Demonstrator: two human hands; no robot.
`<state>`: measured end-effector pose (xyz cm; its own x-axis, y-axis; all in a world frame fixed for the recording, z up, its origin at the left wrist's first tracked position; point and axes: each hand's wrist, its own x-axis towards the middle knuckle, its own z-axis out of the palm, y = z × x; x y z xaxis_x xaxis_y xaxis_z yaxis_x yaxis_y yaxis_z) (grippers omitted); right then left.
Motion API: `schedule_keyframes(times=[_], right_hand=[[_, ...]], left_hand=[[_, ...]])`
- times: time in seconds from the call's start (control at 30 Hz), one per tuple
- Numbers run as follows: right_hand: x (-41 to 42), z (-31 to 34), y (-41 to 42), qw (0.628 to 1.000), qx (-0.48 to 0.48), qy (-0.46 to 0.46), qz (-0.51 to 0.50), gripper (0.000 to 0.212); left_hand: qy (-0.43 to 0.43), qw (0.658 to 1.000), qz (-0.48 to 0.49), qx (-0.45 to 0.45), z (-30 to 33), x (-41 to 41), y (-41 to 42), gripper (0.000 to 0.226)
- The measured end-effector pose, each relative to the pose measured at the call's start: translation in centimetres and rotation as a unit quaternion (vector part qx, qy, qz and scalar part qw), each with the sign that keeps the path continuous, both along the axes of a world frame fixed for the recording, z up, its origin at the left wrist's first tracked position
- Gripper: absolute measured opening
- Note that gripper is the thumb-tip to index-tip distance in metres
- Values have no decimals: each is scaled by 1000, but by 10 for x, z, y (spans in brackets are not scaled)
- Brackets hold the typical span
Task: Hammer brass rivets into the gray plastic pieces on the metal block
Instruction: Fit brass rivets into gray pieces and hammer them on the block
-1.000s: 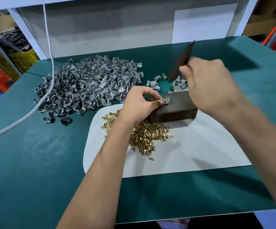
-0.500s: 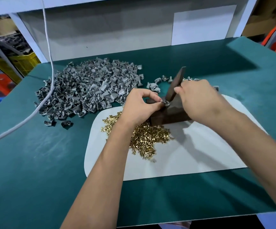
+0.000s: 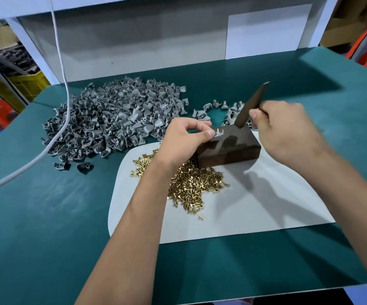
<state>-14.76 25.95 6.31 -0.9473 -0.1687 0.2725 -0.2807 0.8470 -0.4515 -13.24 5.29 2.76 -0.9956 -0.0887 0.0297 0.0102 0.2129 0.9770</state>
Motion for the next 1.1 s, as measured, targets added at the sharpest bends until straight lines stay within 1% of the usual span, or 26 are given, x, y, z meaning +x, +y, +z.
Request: schedule_keyframes(times=[0.17, 0.3, 0.47, 0.57, 0.63, 0.73, 0.83, 0.93, 1.03, 1.1], right_hand=[[6, 2, -9, 999, -17, 23, 41, 29], [10, 2, -15, 998, -5, 24, 61, 26], [12, 1, -19, 998, 15, 18, 58, 26], [12, 0, -20, 998, 29, 4, 60, 29], [10, 0, -20, 998, 39, 2, 54, 30], [6, -1, -15, 999, 33, 18, 15, 30], [-3, -5, -2, 996, 51, 29, -70, 29], [-14, -15, 14, 987, 82, -1, -140, 23], [-18, -28, 25, 979, 90, -47, -178, 23], [-18, -33, 30, 973, 90, -68, -199, 18]], left_hand=[[11, 1000, -4, -18, 0, 0, 0, 22], [17, 1000, -7, -16, -2, -1, -1, 19], [35, 999, 10, -30, -3, -2, -2, 13], [90, 990, 22, -103, -3, -4, -2, 6], [125, 981, 17, -149, -5, -4, -2, 6], [142, 972, 15, -187, -7, -5, 0, 8], [127, 971, 28, -200, -9, -7, -2, 13], [101, 979, 32, -173, -9, -7, -3, 14], [70, 991, 31, -113, -6, -4, 1, 18], [51, 994, 27, -92, -5, -3, 2, 18]])
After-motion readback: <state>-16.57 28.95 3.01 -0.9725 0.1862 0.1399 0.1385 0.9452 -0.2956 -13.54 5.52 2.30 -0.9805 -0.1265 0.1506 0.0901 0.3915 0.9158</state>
